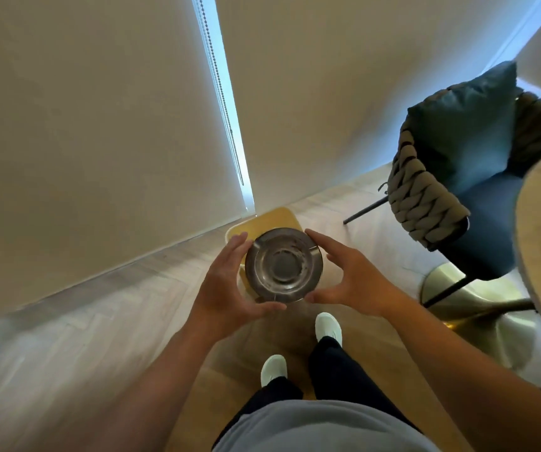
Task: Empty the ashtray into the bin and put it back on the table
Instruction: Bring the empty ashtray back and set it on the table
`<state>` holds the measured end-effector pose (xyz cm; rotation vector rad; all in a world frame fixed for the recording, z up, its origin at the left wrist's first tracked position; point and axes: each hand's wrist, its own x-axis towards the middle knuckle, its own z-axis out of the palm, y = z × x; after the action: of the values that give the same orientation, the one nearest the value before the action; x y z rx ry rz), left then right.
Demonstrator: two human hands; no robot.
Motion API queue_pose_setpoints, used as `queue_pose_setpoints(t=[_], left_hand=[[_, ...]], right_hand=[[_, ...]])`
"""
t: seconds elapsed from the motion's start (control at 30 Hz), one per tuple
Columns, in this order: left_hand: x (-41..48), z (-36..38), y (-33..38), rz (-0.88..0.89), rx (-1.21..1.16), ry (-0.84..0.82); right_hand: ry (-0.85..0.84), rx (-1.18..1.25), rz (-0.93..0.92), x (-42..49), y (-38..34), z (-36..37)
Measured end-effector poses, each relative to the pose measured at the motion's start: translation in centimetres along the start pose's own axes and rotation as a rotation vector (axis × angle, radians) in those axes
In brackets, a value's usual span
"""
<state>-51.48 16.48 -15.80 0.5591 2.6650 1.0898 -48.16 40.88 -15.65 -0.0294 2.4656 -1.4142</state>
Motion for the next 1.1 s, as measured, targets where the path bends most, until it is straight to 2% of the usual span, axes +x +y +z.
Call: queue_pose_setpoints(t=[0.27, 0.47, 0.73, 1.0, 1.1], left_hand=[[-2.0, 1.1, 2.1, 0.202, 0.060, -0.131], [-1.4, 4.2, 6.5, 0.372, 0.067, -0.249], [-1.1, 10.6, 15.2, 0.563, 0.105, -0.450], [-3.5, 19.6, 23.0, 0.758, 0.156, -0.596], [-4.6, 22.8, 25.7, 0.772, 0.158, -0.643]], right_hand=[[0.188, -0.044, 0.038, -8.2, -0.4, 1.2], [0.354, -0.182, 0.129, -15.2, 0.9, -0.3], [0.584, -0.082, 0.254, -24.7, 5.5, -1.9], [0.714, 0.003, 0.356, -35.5, 10.2, -3.7], [0.731, 0.021, 0.389, -39.2, 11.8, -4.9]])
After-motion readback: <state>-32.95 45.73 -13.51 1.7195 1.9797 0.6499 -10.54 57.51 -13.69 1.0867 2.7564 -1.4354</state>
